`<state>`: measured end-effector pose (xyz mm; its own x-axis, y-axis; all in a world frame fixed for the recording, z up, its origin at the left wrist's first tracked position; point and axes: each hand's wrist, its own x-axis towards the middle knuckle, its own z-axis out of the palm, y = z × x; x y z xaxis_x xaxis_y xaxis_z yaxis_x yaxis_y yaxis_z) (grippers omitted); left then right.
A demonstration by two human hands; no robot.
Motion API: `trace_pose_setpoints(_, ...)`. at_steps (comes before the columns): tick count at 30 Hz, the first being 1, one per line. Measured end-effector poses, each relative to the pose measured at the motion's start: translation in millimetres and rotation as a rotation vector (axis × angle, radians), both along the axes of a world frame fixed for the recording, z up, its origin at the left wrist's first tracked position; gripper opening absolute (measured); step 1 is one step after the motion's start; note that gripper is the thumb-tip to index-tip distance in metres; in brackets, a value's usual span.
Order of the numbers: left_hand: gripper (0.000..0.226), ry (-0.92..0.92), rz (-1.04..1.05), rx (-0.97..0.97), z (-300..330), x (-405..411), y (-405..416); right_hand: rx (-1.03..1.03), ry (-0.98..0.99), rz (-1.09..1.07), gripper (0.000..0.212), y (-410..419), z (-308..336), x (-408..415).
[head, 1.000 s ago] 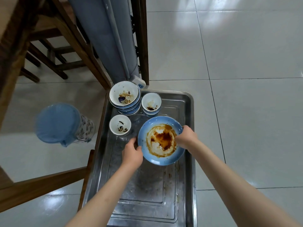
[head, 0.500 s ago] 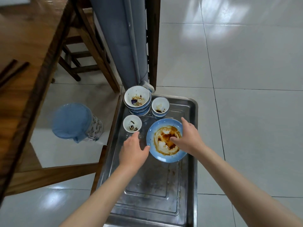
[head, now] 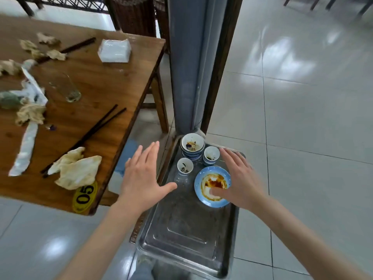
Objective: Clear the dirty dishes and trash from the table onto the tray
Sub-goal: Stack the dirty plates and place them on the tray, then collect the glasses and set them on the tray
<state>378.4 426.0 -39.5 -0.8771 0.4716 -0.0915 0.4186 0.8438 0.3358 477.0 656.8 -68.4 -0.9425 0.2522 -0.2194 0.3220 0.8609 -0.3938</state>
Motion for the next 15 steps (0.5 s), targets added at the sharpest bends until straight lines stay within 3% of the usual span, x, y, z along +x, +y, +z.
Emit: trace_pose_setpoints(15,0.126,0.054,0.291,0.039,141.3,-14.8,-170.6,-0.105,0.099,0.157,0.104,-126.0,123.3,-50.1)
